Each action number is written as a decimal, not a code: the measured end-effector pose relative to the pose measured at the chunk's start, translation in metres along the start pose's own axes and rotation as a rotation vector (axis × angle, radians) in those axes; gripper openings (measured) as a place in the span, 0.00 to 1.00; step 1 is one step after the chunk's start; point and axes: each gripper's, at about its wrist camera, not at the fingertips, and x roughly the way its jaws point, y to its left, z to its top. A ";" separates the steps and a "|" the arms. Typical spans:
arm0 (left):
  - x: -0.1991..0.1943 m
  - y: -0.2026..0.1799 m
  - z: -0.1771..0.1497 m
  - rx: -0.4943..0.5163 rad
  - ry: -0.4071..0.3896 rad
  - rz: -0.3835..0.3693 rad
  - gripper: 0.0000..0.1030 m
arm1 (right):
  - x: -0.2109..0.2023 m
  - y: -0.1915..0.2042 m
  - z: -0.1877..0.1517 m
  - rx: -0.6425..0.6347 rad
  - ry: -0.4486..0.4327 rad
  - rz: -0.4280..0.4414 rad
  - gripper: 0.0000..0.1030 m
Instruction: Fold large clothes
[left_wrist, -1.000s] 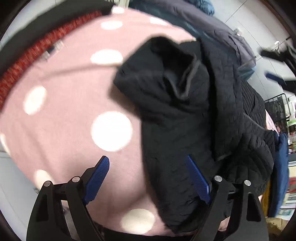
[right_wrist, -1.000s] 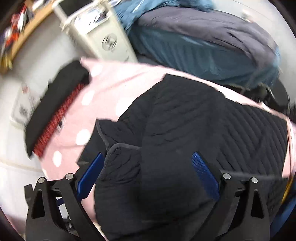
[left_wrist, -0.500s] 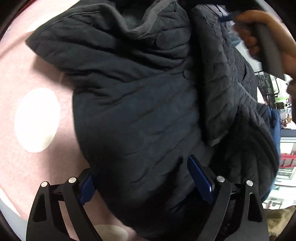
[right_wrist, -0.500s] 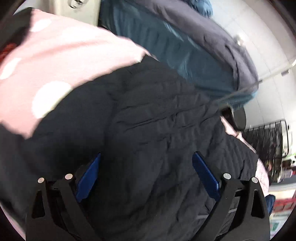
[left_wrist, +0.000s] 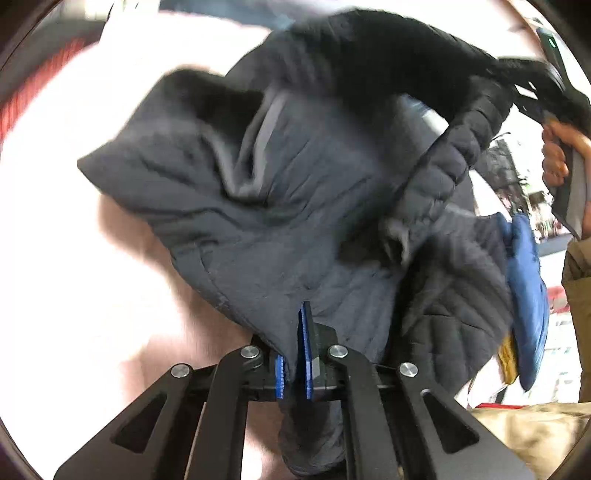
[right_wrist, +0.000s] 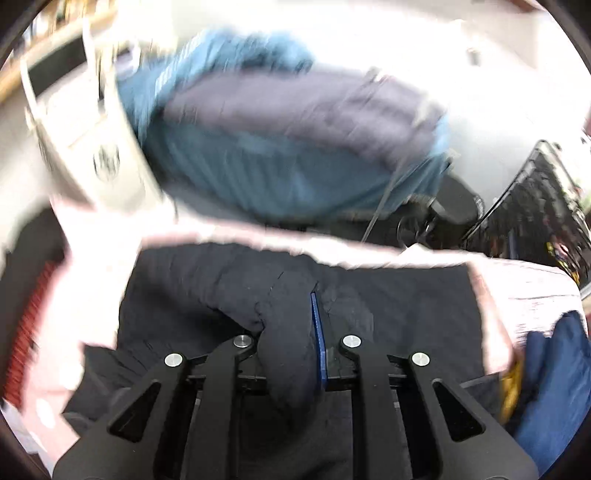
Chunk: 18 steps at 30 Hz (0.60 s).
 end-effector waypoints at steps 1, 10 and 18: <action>-0.017 -0.007 0.005 0.023 -0.040 0.006 0.06 | -0.033 -0.017 0.007 0.002 -0.058 0.001 0.14; -0.160 -0.039 0.045 0.068 -0.398 0.067 0.04 | -0.273 -0.111 -0.021 0.013 -0.437 0.103 0.09; -0.255 -0.050 0.051 0.053 -0.582 0.081 0.04 | -0.441 -0.166 -0.077 0.113 -0.692 0.444 0.09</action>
